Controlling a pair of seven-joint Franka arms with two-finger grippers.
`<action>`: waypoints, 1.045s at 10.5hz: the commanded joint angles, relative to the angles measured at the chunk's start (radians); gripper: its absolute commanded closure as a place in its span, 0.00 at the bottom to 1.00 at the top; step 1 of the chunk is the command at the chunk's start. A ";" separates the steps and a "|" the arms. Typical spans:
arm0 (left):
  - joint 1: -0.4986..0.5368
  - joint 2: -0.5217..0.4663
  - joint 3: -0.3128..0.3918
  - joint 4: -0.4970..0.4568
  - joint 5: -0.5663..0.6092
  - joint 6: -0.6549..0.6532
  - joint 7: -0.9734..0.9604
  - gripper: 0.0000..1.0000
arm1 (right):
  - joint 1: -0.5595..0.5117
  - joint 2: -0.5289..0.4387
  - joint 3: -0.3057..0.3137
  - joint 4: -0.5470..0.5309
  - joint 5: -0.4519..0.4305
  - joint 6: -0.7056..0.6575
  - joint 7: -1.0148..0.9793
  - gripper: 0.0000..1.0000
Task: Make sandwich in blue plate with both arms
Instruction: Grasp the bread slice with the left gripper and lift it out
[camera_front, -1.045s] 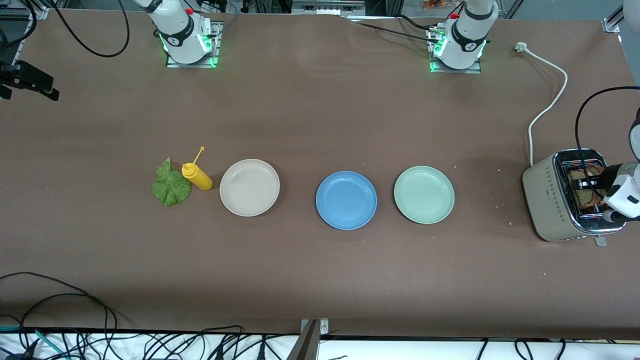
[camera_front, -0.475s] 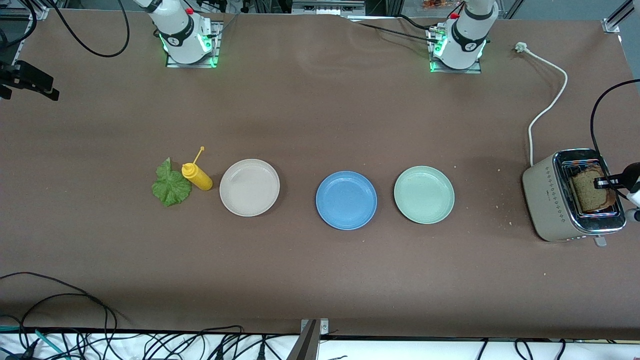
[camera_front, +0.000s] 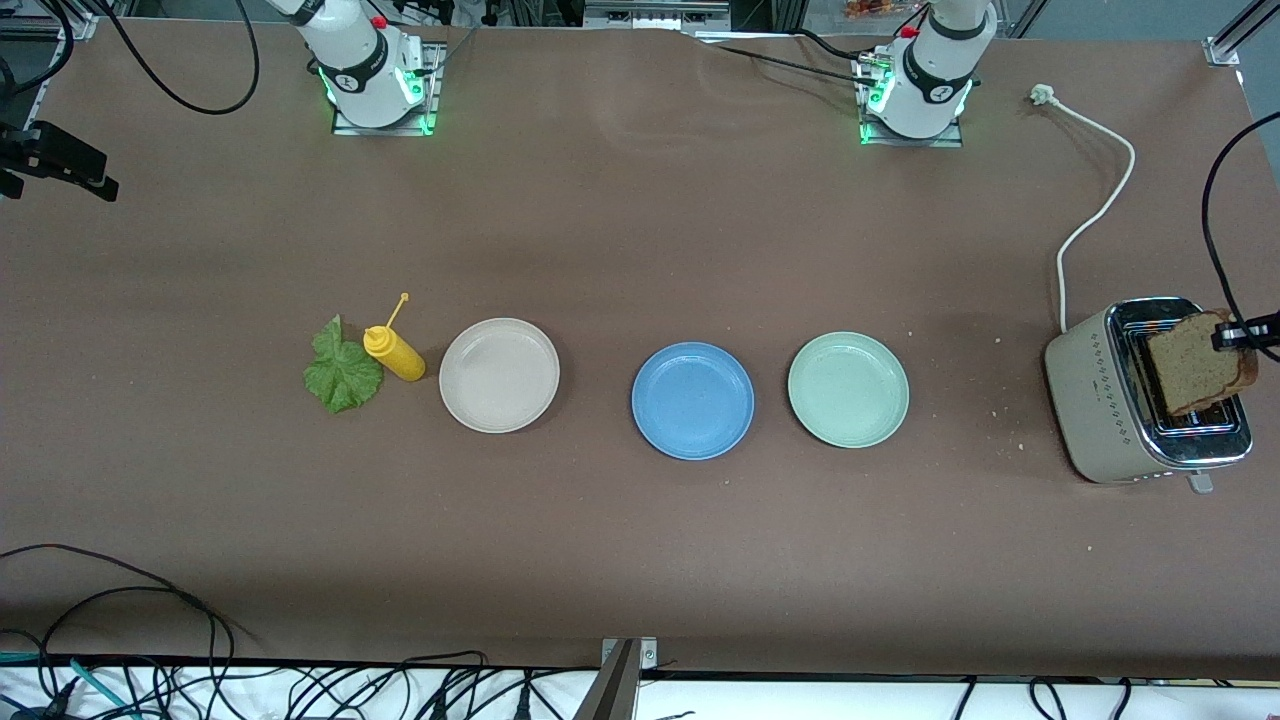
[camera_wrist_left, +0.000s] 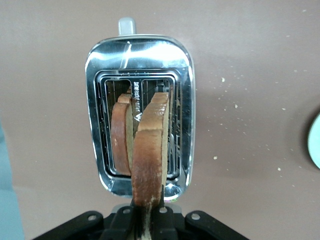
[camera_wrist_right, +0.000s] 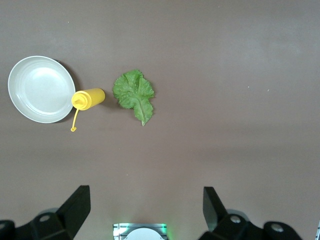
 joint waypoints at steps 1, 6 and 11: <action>-0.009 -0.033 -0.036 0.085 -0.019 -0.115 0.017 1.00 | -0.006 0.001 0.001 0.018 0.018 -0.010 -0.010 0.00; -0.035 -0.028 -0.117 0.101 -0.041 -0.126 -0.014 1.00 | -0.006 0.001 0.000 0.018 0.018 -0.010 -0.010 0.00; -0.206 -0.004 -0.116 0.076 -0.062 -0.116 -0.191 1.00 | -0.006 0.001 0.000 0.018 0.017 -0.010 -0.012 0.00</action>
